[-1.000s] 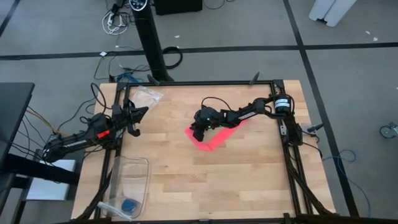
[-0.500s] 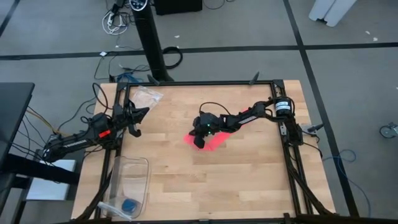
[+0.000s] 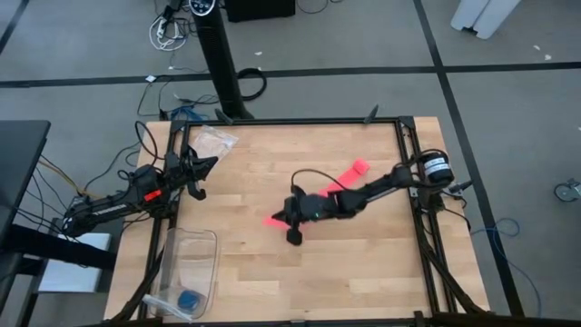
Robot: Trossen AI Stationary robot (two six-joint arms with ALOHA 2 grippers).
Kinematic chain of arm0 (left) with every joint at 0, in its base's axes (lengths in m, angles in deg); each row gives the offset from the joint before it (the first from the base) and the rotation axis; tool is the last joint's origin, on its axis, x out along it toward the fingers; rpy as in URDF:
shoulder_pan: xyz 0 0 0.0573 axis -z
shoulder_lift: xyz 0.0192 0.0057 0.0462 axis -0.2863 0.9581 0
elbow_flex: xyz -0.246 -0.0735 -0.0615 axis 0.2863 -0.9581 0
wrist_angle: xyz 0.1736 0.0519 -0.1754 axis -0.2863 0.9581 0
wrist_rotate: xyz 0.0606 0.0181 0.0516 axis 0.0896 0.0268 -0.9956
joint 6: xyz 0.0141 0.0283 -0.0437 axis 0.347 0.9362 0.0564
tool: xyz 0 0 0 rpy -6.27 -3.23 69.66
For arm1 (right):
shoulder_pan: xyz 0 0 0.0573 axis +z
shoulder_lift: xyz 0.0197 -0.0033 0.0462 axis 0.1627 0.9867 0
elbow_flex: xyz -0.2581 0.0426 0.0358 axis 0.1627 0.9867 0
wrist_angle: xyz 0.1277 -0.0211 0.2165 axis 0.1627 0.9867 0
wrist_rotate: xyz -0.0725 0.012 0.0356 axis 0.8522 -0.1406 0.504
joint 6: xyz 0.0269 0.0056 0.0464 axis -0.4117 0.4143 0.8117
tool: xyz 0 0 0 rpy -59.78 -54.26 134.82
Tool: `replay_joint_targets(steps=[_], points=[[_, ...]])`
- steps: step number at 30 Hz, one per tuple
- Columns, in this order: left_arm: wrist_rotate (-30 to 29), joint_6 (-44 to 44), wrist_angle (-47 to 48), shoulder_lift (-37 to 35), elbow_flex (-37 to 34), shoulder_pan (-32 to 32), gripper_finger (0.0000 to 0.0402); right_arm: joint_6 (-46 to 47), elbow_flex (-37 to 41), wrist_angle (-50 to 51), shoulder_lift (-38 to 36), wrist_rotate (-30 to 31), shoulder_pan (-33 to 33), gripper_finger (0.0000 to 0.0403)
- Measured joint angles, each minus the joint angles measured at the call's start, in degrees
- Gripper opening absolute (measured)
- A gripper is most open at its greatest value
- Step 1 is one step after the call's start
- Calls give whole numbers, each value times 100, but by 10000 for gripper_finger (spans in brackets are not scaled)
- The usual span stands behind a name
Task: Roll bandage
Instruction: Roll the pink bandage
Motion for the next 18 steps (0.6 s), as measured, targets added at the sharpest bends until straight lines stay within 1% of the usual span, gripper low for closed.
replay_joint_targets(steps=[3,6,12,14,18], points=[[0,-3,0,0,-1,-1,8,111,0,187,-9,433,355,4],[0,-3,0,0,-1,-1,8,341,0,297,-1,693,611,4],[23,-3,117,0,-1,0,8,847,-2,714,93,772,963,7],[26,-5,212,2,-1,-1,8,1044,-1,902,92,773,1030,15],[87,-5,334,2,-1,-1,8,1117,0,870,94,792,1173,41]])
